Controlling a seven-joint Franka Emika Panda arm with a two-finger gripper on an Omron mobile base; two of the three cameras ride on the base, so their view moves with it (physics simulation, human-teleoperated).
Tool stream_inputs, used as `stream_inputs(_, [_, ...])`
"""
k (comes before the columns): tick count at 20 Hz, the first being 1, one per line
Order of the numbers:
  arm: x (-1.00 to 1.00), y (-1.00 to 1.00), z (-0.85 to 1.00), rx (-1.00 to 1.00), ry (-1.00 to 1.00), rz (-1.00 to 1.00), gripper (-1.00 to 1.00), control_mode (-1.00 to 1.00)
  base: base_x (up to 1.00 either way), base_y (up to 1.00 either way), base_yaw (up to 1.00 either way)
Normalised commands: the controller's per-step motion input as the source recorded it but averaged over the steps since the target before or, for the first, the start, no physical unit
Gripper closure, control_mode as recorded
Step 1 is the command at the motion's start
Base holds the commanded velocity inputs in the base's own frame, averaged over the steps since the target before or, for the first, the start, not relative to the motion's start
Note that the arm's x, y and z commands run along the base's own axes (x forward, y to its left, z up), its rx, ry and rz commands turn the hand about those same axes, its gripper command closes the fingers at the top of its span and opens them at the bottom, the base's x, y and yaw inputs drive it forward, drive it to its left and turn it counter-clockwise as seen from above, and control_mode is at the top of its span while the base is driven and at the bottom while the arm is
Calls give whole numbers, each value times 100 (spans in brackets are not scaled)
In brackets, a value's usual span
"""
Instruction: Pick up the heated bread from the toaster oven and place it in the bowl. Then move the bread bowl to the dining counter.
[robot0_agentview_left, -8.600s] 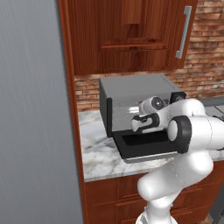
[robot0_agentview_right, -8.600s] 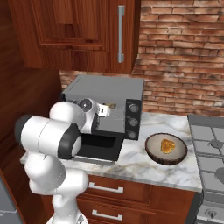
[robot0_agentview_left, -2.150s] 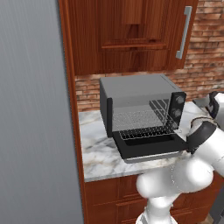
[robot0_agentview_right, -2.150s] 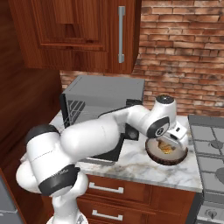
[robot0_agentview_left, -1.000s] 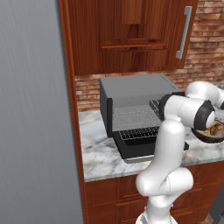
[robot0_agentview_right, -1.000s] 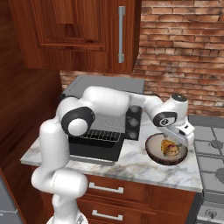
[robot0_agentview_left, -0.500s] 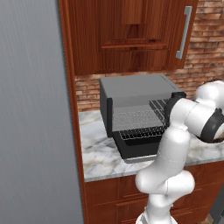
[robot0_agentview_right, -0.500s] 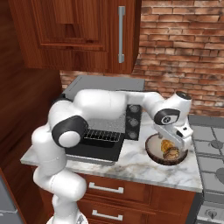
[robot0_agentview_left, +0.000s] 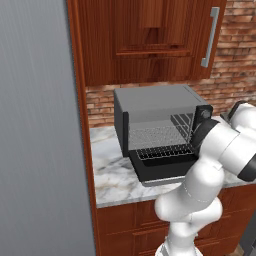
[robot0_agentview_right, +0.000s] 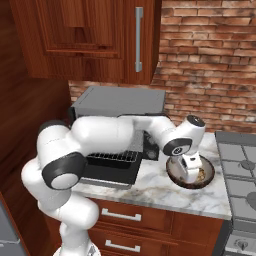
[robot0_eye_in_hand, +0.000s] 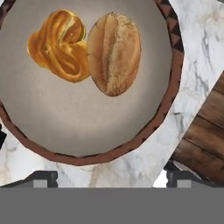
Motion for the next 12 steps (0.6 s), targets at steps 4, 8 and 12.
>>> stream_inputs(4, [22, -24, -20, 0, 1, -29, -100, -100, 0, 0, 0])
stream_inputs(8, [2, -24, -6, 2, 3, -13, -100, -100, 0, 0, 0])
stream_inputs(12, [-5, -8, -20, 4, 1, -7, -100, -100, 0, 0, 0])
